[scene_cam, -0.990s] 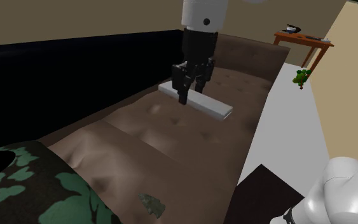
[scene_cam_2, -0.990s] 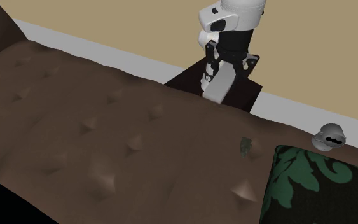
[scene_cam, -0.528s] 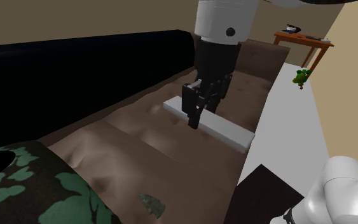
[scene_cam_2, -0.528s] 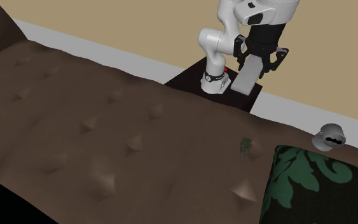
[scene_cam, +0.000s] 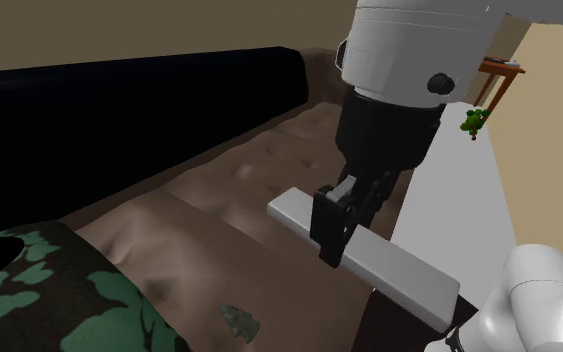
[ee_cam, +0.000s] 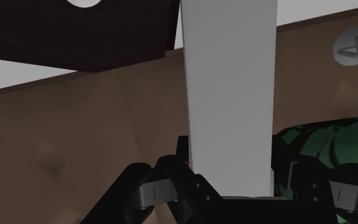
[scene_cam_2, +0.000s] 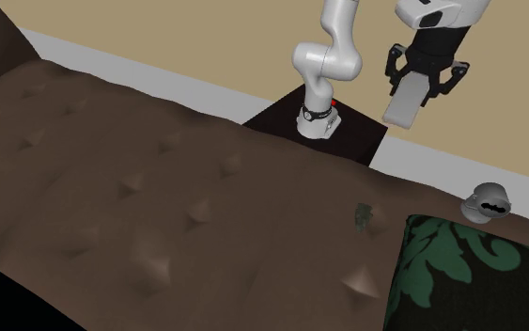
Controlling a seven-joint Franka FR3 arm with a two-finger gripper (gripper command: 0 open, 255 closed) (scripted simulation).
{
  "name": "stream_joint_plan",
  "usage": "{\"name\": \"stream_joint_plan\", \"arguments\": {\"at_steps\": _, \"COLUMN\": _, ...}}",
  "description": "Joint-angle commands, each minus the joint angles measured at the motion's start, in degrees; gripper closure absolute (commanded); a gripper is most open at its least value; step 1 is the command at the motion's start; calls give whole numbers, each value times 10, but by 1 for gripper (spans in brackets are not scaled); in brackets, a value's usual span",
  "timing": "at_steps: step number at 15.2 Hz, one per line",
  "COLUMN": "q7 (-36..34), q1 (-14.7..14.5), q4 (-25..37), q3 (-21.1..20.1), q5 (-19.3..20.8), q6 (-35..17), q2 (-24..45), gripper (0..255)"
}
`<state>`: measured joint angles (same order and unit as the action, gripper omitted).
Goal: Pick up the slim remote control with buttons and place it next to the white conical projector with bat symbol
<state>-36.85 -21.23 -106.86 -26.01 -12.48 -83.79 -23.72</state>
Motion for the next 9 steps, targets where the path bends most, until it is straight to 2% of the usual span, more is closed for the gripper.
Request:
{"name": "stream_joint_plan", "arguments": {"at_steps": 1, "q7": -3, "q1": -3, "q4": -16, "q3": -3, "q5": -4, "q6": -11, "q2": -6, "gripper": 255}}
{"name": "stream_joint_plan", "arguments": {"at_steps": 9, "q7": 5, "q1": -7, "q4": -92, "q3": -8, "q5": -12, "q6": -70, "q2": -23, "gripper": 255}}
